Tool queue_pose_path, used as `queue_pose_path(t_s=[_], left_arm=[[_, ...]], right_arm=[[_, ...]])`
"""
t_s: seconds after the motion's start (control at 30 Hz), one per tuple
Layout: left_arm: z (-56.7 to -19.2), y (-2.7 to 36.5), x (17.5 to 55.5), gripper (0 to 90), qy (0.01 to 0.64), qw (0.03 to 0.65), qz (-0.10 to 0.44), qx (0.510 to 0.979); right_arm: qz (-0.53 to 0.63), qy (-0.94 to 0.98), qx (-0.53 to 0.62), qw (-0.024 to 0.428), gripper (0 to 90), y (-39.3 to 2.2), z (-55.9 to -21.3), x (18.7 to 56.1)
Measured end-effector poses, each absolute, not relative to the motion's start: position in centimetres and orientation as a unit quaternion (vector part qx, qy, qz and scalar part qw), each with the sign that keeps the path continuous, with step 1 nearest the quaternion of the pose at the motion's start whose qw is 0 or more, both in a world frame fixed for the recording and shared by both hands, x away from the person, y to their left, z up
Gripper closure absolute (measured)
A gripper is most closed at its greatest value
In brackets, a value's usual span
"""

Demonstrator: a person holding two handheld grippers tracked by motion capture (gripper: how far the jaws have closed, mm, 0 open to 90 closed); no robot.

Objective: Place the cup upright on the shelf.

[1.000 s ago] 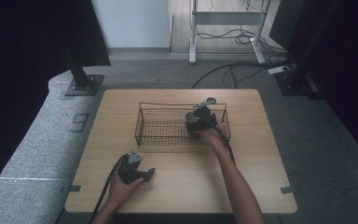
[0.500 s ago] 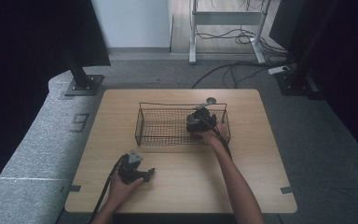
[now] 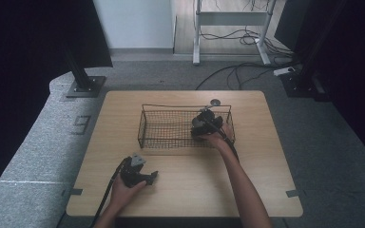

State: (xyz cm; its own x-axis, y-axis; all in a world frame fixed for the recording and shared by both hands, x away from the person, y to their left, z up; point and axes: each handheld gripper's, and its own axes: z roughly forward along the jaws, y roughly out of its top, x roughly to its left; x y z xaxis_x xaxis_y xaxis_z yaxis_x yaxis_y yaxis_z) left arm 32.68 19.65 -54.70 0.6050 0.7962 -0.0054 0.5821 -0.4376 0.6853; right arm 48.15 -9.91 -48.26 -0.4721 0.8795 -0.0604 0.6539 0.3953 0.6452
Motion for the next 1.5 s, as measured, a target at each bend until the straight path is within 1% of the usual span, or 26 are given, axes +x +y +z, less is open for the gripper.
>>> queue_pose_path(t_s=[0.23,0.5,0.8,1.2,1.5], left_arm=[[-54.7,19.6,32.7,14.6,0.414,0.331,0.162,0.832],[-54.7,19.7,32.7,14.6,0.414,0.331,0.162,0.833],[-54.7,19.7,32.7,14.6,0.414,0.331,0.162,0.833],[-54.7,19.7,32.7,14.6,0.414,0.33,0.162,0.833],[-54.7,19.7,32.7,14.6,0.413,0.33,0.162,0.833]], right_arm=[[0.306,0.802,0.466,0.215,12.0,-10.1,-47.6,47.5],[0.37,0.778,0.455,0.226,12.9,-11.0,-45.6,46.4],[0.402,0.762,0.454,0.228,13.9,-12.6,-45.1,44.5],[0.451,0.743,0.438,0.232,15.6,-15.1,-44.6,40.2],[0.467,0.737,0.431,0.23,17.0,-17.5,-45.9,36.4]])
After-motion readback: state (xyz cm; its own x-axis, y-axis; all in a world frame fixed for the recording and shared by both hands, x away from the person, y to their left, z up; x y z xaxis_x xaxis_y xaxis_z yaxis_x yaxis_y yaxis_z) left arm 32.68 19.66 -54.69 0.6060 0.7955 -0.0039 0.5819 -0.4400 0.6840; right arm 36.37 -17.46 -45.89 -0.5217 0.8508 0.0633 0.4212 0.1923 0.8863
